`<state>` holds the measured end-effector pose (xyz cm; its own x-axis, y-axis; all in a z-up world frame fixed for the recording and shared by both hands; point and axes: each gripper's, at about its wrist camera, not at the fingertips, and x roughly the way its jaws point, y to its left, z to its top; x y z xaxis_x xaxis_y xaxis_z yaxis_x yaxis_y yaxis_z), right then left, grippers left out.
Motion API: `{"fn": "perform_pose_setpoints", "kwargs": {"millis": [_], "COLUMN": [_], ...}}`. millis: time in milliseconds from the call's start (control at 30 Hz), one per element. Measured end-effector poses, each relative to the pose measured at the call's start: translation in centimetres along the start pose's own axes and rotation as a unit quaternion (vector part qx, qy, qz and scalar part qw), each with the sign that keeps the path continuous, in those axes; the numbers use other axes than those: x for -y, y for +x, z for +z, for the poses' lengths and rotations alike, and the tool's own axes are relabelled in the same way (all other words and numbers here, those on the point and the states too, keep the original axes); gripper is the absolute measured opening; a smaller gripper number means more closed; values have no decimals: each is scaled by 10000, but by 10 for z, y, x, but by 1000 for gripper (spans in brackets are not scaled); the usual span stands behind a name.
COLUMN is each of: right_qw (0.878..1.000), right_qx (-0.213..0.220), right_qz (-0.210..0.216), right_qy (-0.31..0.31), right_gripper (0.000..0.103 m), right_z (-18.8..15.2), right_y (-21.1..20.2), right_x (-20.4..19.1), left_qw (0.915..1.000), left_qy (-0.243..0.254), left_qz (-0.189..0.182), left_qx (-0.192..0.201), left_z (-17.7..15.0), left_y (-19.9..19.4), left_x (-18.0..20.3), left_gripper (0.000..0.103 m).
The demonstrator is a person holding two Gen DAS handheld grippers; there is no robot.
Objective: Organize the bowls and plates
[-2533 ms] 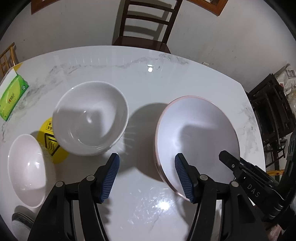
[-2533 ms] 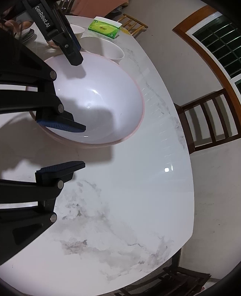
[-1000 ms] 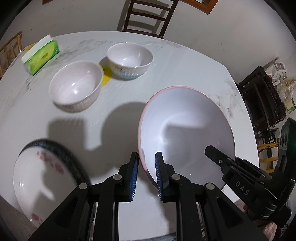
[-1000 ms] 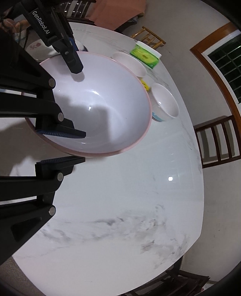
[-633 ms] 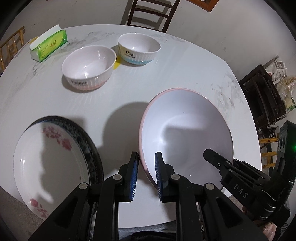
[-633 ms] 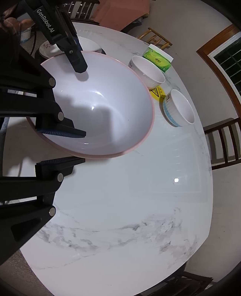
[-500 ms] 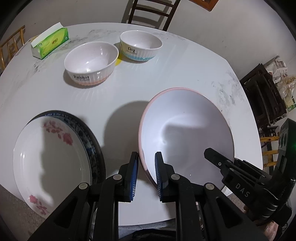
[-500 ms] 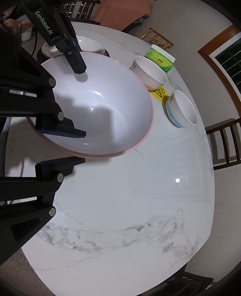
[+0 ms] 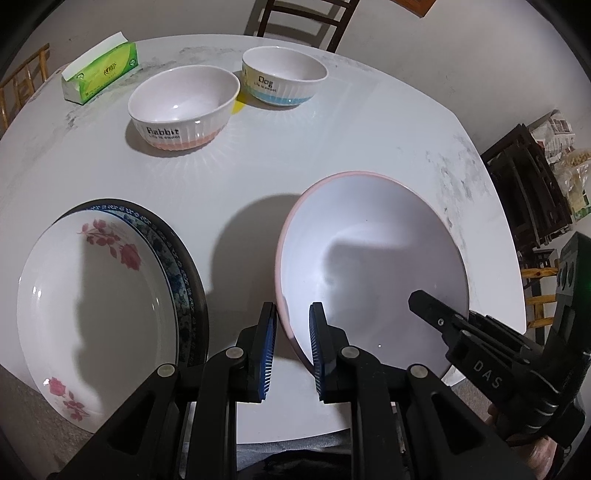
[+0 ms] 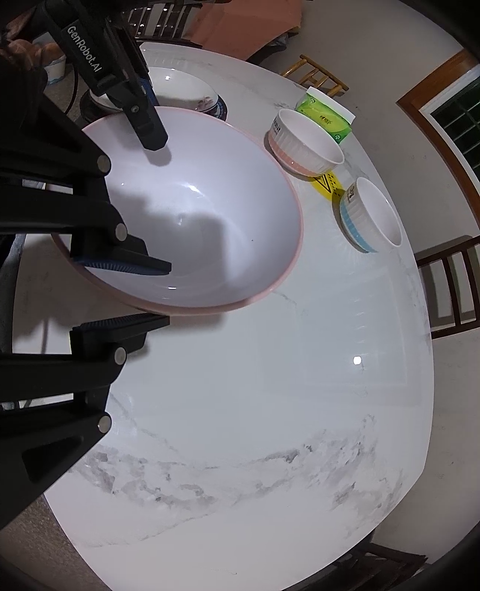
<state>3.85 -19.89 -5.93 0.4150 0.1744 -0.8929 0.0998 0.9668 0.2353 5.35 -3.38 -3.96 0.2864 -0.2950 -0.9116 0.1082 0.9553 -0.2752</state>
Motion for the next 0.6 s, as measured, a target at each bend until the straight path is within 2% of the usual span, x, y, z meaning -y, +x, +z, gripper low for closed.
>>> {"fn": "perform_pose_setpoints", "kwargs": {"millis": [400, 600], "right_qw": [9999, 9997], "right_qx": [71, 182], "right_qz": [-14, 22], "right_qy": [-72, -136], "right_gripper": [24, 31], "right_z": [-2, 0], "right_y": [-1, -6], "right_x": [0, -3], "left_qw": [10000, 9999], "left_qy": [13, -36], "left_qz": [-63, -129], "left_qx": [-22, 77], "left_z": [-2, -1], "left_y": [4, -1], "left_x": [-2, -6], "left_gripper": [15, 22]}}
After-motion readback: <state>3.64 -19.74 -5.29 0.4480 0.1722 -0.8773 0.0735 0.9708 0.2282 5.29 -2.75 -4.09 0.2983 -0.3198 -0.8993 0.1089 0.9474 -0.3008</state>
